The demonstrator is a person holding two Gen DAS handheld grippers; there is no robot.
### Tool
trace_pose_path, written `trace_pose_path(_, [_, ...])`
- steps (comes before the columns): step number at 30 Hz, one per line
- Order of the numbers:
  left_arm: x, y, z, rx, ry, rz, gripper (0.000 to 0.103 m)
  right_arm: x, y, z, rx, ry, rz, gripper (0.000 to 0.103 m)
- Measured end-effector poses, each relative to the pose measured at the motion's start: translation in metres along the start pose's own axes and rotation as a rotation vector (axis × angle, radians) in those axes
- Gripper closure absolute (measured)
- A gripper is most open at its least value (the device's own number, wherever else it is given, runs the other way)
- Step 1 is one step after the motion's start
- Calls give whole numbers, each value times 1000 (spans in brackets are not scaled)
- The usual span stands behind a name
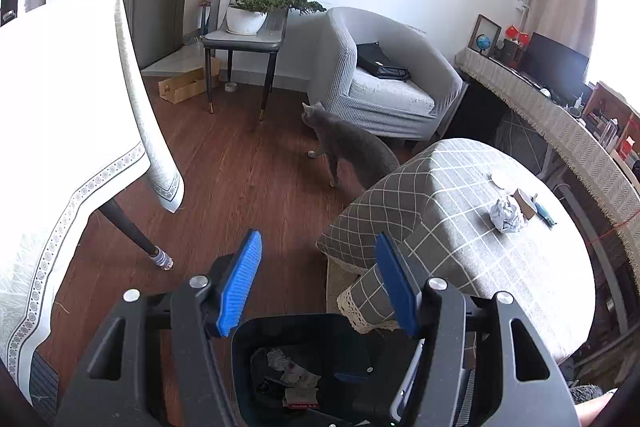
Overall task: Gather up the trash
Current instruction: 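Lower the white card box into the bin and open the right gripper, then move both tools back over the table toward the foil ball and wipes pack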
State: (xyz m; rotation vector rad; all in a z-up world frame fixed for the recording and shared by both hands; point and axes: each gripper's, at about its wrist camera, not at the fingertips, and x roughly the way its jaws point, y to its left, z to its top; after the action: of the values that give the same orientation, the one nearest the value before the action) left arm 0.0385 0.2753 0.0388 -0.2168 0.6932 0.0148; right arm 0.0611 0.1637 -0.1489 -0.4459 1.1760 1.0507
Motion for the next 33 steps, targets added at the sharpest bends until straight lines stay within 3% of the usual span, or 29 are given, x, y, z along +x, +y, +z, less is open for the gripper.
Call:
trace_pose_path(10, [-19, -24, 19, 19, -59, 8, 41, -85, 8, 9, -61, -199, -6, 45])
trace_pose_path(22, [-23, -65, 32, 49, -113, -26, 38, -171, -38, -8, 37, -404, -113, 45])
trace_pose_path(33, [-3, -124, 31, 134, -100, -58, 30, -209, -93, -47, 146, -462, -213, 41])
